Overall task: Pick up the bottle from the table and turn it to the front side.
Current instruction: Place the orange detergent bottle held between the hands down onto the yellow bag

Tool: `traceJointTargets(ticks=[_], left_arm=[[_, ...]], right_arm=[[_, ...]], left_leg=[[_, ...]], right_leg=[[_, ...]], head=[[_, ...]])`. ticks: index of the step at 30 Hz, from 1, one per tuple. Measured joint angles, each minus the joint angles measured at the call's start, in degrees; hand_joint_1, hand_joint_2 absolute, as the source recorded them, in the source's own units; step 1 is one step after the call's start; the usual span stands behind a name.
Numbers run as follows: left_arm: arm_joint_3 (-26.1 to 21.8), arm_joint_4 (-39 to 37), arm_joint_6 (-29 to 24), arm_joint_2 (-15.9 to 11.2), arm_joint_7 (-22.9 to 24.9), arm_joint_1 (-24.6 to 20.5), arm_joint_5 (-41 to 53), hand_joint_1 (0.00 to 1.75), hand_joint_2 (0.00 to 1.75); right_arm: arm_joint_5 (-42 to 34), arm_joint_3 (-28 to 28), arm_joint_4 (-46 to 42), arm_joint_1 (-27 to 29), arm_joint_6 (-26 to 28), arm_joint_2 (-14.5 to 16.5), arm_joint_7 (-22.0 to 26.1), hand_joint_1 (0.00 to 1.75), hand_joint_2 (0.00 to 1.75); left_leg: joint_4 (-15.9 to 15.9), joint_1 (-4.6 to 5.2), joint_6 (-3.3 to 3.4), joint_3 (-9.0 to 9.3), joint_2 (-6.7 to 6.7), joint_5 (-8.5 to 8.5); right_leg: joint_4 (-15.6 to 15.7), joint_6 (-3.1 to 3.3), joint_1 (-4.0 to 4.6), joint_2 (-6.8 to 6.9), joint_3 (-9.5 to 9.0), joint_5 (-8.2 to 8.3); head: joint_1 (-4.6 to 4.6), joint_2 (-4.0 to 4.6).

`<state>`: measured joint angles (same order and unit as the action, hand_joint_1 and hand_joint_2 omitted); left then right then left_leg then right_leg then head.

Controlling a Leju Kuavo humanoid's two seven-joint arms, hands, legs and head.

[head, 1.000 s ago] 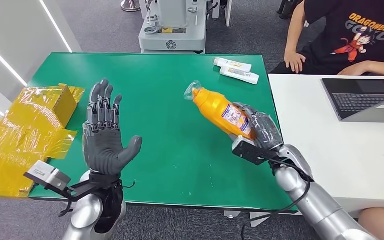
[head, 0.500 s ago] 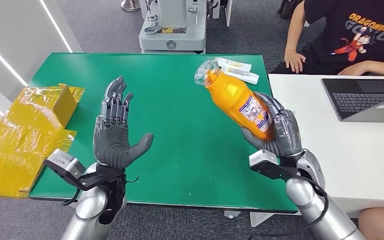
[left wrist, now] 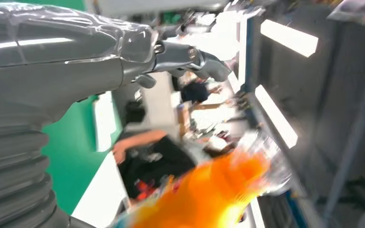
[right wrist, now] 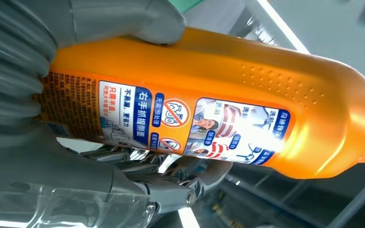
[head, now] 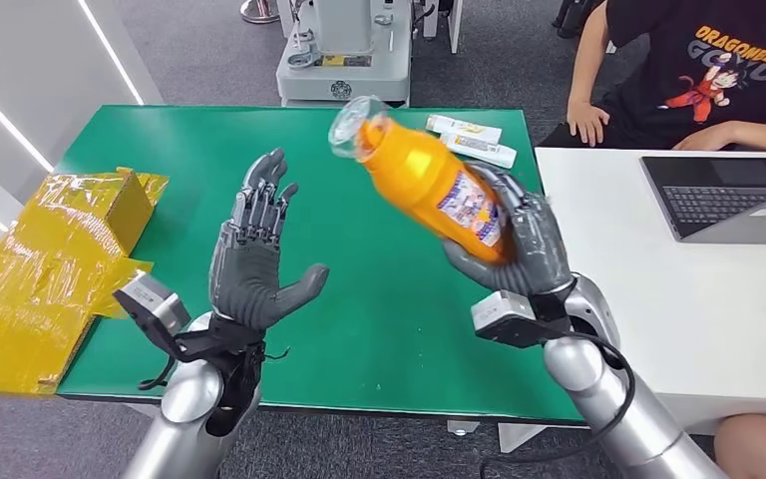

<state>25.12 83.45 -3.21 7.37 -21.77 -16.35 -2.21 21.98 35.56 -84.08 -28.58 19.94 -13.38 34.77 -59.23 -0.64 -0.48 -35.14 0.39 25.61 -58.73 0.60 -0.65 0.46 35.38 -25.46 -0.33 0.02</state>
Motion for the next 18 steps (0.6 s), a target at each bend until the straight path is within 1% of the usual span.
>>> traceJointTargets(ticks=[3,11,18], left_arm=[[0.4,-1.2,0.6,0.3,0.5,-1.2,-0.5,0.00,1.75],[0.7,-4.5,0.9,1.1,1.8,-3.0,-2.9,0.00,1.75],[0.7,-7.5,0.4,1.7,1.8,-3.6,-4.2,0.00,1.75]], right_arm=[[0.2,1.7,1.2,-2.2,-1.3,2.4,-0.4,1.75,1.75],[-0.1,4.7,5.9,-6.8,-4.4,7.3,-0.9,1.75,1.75],[0.2,6.2,9.0,-7.3,-5.4,9.2,-1.3,1.75,1.75]], left_leg=[[0.0,-0.01,-0.03,0.02,-0.03,-0.03],[0.0,-0.01,-0.04,-0.01,-0.04,-0.03],[0.0,0.00,-0.03,-0.02,-0.05,-0.02]], right_leg=[[0.0,0.00,0.01,0.02,0.00,0.00],[0.0,0.00,0.04,0.03,0.00,0.00],[0.0,0.00,0.03,0.04,0.00,0.00]], head=[[-0.01,0.00],[0.00,0.00],[0.00,0.00]])
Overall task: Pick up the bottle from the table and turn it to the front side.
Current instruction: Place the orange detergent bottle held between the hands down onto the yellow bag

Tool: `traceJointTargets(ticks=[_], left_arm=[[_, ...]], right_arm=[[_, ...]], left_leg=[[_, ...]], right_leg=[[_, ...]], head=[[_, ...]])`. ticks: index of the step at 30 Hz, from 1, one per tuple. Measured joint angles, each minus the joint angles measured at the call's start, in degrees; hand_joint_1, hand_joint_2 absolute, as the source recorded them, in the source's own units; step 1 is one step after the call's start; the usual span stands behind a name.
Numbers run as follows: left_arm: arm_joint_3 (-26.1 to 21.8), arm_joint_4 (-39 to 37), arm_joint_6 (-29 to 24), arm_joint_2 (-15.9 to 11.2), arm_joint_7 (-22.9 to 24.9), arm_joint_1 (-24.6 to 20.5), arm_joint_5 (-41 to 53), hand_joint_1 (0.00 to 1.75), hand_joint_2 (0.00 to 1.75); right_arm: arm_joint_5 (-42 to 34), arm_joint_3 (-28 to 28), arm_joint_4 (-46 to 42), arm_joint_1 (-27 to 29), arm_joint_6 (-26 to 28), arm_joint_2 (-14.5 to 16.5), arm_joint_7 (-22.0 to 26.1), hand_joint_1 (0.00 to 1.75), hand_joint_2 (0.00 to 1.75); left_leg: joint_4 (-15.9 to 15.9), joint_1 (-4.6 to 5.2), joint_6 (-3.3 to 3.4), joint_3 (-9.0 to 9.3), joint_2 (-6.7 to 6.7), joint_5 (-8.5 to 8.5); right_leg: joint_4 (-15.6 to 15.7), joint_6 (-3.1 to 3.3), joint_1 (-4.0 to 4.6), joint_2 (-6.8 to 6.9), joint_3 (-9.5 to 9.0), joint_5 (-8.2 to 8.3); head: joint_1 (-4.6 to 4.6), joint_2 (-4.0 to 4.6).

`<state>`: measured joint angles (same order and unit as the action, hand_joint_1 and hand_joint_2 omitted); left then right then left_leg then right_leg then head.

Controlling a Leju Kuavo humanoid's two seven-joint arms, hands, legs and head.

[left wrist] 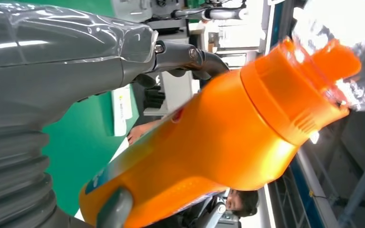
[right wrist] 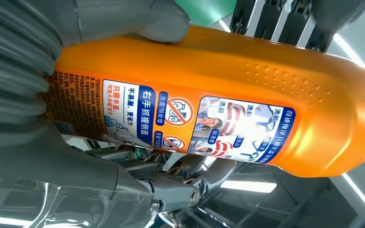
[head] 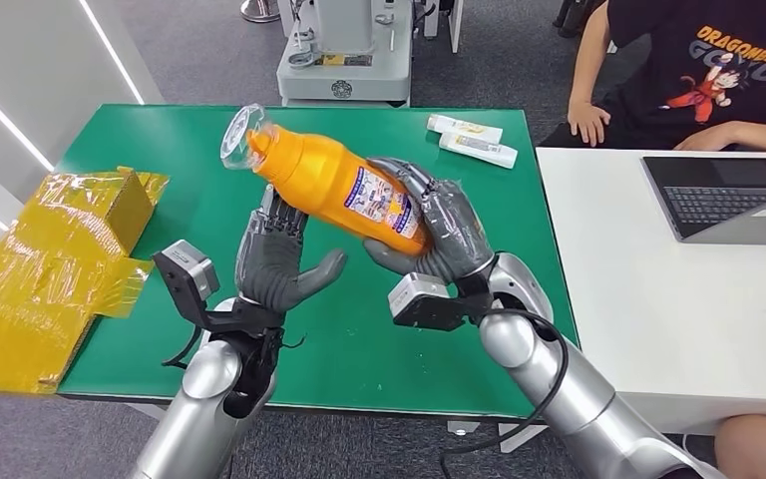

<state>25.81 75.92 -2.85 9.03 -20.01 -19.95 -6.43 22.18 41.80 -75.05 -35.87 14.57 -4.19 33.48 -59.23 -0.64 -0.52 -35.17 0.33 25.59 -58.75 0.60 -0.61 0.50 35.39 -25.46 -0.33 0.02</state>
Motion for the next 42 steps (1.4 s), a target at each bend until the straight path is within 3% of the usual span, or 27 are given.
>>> traceJointTargets(ticks=[17,31,32,35,36,42], left_arm=[[0.0,-3.3,-2.6,0.4,-0.8,0.1,0.1,0.00,1.75],[-0.2,-6.0,-3.2,0.4,-1.2,0.1,-0.2,0.00,1.75],[-0.2,-6.2,-3.5,0.4,-1.2,0.1,-0.2,0.35,1.75],[-0.3,-6.7,-4.1,0.4,-1.2,0.1,-0.1,1.66,1.75],[-0.3,-6.8,-4.2,0.4,-1.2,0.1,0.0,1.75,1.75],[-0.3,-7.1,-4.4,0.5,-1.2,0.3,0.0,1.75,1.75]], right_arm=[[-1.3,1.1,7.1,2.3,-2.5,2.9,0.8,1.75,1.75],[-0.2,1.1,8.0,3.2,-4.0,3.9,0.9,1.75,1.75],[-0.2,1.1,8.0,3.2,-4.2,4.0,0.9,1.75,1.75],[-0.2,1.2,7.9,3.1,-4.6,4.3,0.9,1.75,1.75],[-0.2,1.2,7.7,3.1,-4.7,4.4,0.9,1.75,1.75],[-0.2,1.3,7.2,3.1,-4.7,4.7,0.9,1.75,1.75]], left_leg=[[0.0,-0.01,0.00,0.00,0.00,0.00],[0.0,-0.01,0.00,0.00,0.00,0.00],[0.0,-0.01,0.00,0.00,0.00,0.00],[0.0,-0.01,0.00,-0.01,0.01,0.00],[0.0,-0.01,0.00,-0.01,0.01,0.00],[0.0,0.00,0.00,-0.03,0.00,0.00]], right_leg=[[0.0,0.00,0.01,0.00,0.01,0.00],[0.0,0.00,0.00,0.00,0.01,0.00],[0.0,0.00,0.00,0.00,0.01,0.00],[0.0,0.00,0.00,0.00,0.01,0.00],[0.0,0.00,0.01,0.00,0.01,0.00],[0.0,0.00,0.00,0.01,0.01,0.00]], head=[[0.00,0.00],[0.00,0.00],[0.00,0.00],[0.00,0.00],[0.00,0.00],[-0.01,0.00]])
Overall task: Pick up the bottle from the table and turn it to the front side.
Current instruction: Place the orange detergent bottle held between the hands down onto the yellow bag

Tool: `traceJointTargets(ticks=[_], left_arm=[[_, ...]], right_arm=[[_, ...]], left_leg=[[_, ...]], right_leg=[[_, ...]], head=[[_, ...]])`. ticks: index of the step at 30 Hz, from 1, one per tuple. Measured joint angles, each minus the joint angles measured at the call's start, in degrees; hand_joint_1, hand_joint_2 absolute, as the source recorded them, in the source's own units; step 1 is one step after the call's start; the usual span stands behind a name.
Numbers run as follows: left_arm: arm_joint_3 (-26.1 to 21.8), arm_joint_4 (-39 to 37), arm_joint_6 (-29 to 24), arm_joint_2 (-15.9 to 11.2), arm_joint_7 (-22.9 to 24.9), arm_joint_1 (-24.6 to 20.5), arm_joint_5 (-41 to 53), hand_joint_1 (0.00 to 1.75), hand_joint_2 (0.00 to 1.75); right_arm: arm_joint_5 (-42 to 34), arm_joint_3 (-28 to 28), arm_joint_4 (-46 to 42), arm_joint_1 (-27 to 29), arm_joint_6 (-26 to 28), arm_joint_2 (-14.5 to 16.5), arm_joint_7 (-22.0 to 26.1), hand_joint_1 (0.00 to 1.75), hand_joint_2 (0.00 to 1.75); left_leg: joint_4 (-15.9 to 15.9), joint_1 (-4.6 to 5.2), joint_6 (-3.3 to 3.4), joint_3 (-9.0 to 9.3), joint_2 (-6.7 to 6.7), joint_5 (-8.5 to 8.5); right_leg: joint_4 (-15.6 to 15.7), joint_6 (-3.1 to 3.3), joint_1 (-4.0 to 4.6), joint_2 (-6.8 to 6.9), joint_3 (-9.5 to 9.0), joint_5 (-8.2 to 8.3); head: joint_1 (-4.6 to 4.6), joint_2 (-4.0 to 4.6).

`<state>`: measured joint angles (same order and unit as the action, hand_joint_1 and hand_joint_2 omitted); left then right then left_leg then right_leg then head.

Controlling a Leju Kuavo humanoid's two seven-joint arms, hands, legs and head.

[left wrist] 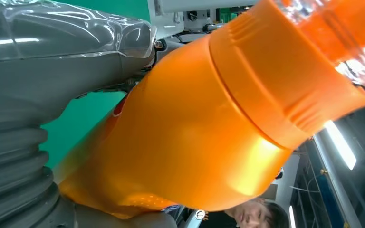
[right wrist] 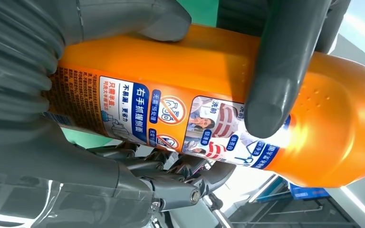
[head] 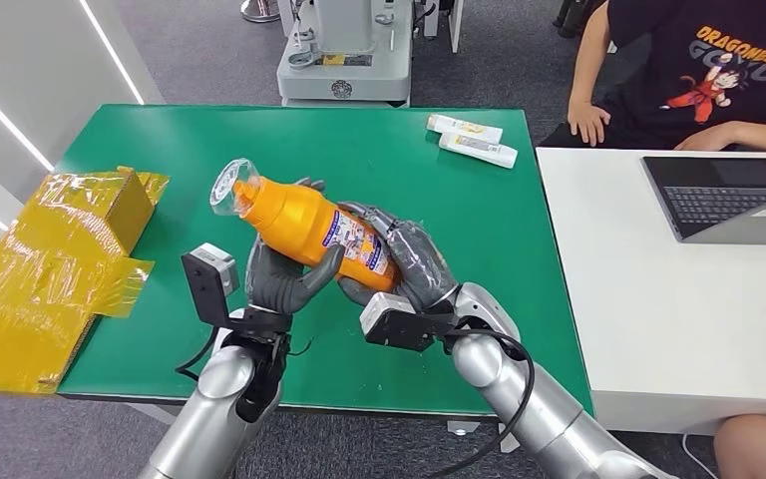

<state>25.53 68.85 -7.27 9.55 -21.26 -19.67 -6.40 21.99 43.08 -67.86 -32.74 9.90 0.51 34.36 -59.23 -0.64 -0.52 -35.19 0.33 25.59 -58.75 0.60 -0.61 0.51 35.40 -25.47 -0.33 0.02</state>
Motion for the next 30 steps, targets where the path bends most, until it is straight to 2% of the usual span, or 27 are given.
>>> traceJointTargets(ticks=[6,7,10,11,21,30], left_arm=[[-0.1,0.0,-0.3,0.0,0.0,0.4,0.0,1.75,1.75],[-0.2,0.0,-0.3,0.0,0.0,0.4,0.0,1.75,1.75],[-0.2,0.0,-0.4,0.0,0.0,0.5,0.1,1.75,1.75],[-0.2,-0.1,-0.4,0.0,0.0,0.5,0.1,1.75,1.75],[-0.2,-0.2,-0.4,0.0,0.1,1.4,0.8,1.75,1.75],[-0.3,-0.2,-0.9,0.0,0.1,1.7,1.3,1.75,1.75]], right_arm=[[0.0,0.1,-0.5,0.4,0.2,0.0,-0.1,1.75,1.75],[0.0,0.2,-0.6,0.5,0.3,0.0,-0.1,1.69,1.75],[0.2,0.3,-0.9,0.8,0.3,0.0,-0.2,0.38,1.75],[0.5,0.3,-1.1,0.9,0.4,0.0,-0.4,0.00,1.75],[4.7,0.0,-4.1,2.8,0.5,-0.6,-5.4,0.00,1.75],[6.6,-1.2,-8.0,4.6,0.2,-3.7,-7.3,0.00,1.75]], left_leg=[[0.0,0.00,0.00,0.00,-0.01,0.00],[0.0,0.00,0.00,0.00,0.00,0.00],[0.0,-0.01,0.00,0.01,0.00,0.00],[0.0,-0.01,0.00,0.01,0.00,0.00],[0.0,0.00,0.00,0.01,0.01,0.00],[0.0,0.00,0.01,0.00,0.01,0.01]], right_leg=[[0.0,0.00,-0.01,0.00,0.00,0.00],[0.0,0.00,-0.01,0.00,0.00,0.00],[0.0,0.00,0.00,0.00,0.00,0.00],[0.0,0.00,0.00,0.00,0.00,0.00],[0.0,0.00,0.00,-0.02,0.03,0.00],[0.0,0.00,-0.01,-0.01,0.03,0.00]], head=[[0.01,0.00],[0.01,0.00],[0.01,0.00],[0.01,0.00],[0.00,0.00],[0.01,0.00]])
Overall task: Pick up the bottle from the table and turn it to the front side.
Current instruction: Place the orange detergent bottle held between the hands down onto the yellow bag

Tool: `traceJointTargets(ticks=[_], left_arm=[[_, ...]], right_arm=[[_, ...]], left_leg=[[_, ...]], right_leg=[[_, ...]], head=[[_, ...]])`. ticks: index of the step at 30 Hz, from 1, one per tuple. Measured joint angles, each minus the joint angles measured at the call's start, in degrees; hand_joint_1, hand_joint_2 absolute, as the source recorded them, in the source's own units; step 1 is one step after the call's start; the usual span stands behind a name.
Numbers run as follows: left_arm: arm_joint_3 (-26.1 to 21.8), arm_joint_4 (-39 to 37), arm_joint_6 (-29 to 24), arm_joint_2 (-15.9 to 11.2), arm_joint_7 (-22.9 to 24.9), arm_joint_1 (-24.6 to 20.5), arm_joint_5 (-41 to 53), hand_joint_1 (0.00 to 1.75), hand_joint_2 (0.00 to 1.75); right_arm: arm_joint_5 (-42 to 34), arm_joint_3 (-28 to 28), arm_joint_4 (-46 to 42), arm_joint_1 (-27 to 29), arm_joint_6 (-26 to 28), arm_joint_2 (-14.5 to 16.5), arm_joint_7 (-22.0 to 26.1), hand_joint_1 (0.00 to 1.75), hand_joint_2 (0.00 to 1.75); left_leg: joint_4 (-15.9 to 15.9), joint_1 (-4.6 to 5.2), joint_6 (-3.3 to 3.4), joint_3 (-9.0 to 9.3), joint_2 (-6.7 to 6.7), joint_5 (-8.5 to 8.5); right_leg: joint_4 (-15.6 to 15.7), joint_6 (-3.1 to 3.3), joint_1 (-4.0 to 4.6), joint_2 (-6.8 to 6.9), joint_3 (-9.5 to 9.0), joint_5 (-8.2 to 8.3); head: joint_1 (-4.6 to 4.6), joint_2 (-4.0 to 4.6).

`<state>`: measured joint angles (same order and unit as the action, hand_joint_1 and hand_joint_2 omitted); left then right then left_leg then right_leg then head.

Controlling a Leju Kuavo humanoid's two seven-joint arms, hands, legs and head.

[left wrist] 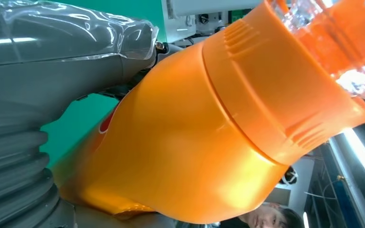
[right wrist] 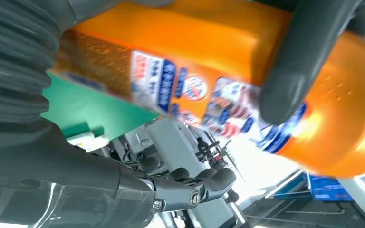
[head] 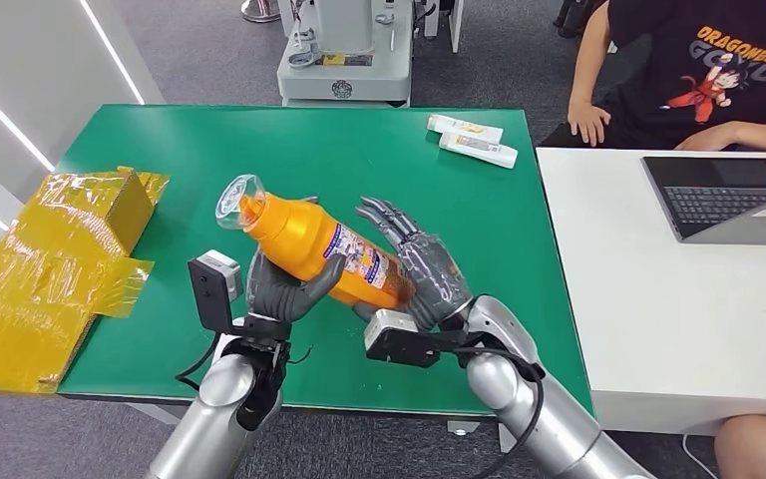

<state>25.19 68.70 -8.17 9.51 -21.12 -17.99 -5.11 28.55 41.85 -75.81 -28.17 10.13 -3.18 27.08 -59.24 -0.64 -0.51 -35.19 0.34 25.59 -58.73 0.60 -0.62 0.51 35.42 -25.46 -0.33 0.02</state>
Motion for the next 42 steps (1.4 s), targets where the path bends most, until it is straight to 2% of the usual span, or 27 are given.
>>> traceJointTargets(ticks=[6,13,22,28,31,34,38,42], left_arm=[[-1.0,0.6,-0.7,-0.1,0.1,1.0,0.9,1.75,1.75],[-2.8,2.9,-2.7,-0.7,0.1,2.2,3.0,1.75,1.75],[-4.6,6.8,-4.2,-2.1,0.5,4.2,5.2,1.75,1.75],[-5.3,10.1,-5.8,-3.6,-0.1,5.0,8.8,1.75,1.75],[-6.8,13.1,-8.3,-5.7,0.5,4.8,13.9,1.75,1.75],[-9.5,15.1,-8.7,-9.2,3.1,2.9,21.4,1.75,1.75],[-13.1,14.5,-5.5,-14.9,7.1,-2.8,32.4,1.75,1.75],[-14.1,10.3,-3.3,-20.2,9.4,-9.4,40.2,1.75,1.75]], right_arm=[[0.5,-1.9,-2.7,0.8,2.0,-2.3,-0.2,0.00,1.75],[-0.2,-6.0,-9.4,3.3,8.9,-3.8,-2.2,0.00,1.75],[-5.5,-9.9,-20.7,9.9,17.0,-5.1,-1.8,0.00,1.75],[-5.8,-10.8,-24.5,14.1,19.7,-5.3,-0.9,0.00,1.75],[-4.8,-10.9,-25.9,17.0,20.4,-5.3,-0.5,0.00,1.75],[-4.5,-10.8,-26.8,19.9,20.2,-5.3,0.0,0.00,1.75],[-5.9,-10.7,-27.0,22.4,19.3,-5.3,1.1,0.00,1.75],[-6.7,-10.5,-27.0,23.6,18.3,-5.3,1.7,0.00,1.75]], left_leg=[[0.0,0.00,0.00,0.00,0.00,0.00],[0.0,0.00,0.00,0.00,0.00,0.01],[0.0,0.00,0.01,-0.01,0.00,0.02],[0.0,-0.01,0.01,-0.01,0.00,0.02],[0.0,-0.02,0.00,0.00,0.01,0.02],[0.1,-0.05,-0.02,0.02,0.00,0.01],[0.1,-0.09,-0.12,0.02,0.00,-0.07],[0.1,-0.08,-0.19,0.04,0.07,-0.13]], right_leg=[[0.0,0.00,0.00,0.00,0.00,0.00],[0.0,0.00,0.00,0.00,0.00,0.00],[0.0,-0.02,0.00,0.00,0.00,-0.03],[0.0,-0.02,0.00,0.00,0.00,-0.03],[0.0,-0.01,0.01,-0.01,0.00,-0.03],[0.0,0.02,0.04,0.01,0.01,-0.05],[0.0,0.06,0.09,0.01,0.01,-0.03],[0.0,0.14,0.09,-0.07,0.01,0.06]], head=[[0.01,0.00],[0.01,0.00],[0.01,0.00],[0.01,0.00],[0.00,0.00],[0.00,0.00],[-0.01,0.00],[-0.01,0.00]])
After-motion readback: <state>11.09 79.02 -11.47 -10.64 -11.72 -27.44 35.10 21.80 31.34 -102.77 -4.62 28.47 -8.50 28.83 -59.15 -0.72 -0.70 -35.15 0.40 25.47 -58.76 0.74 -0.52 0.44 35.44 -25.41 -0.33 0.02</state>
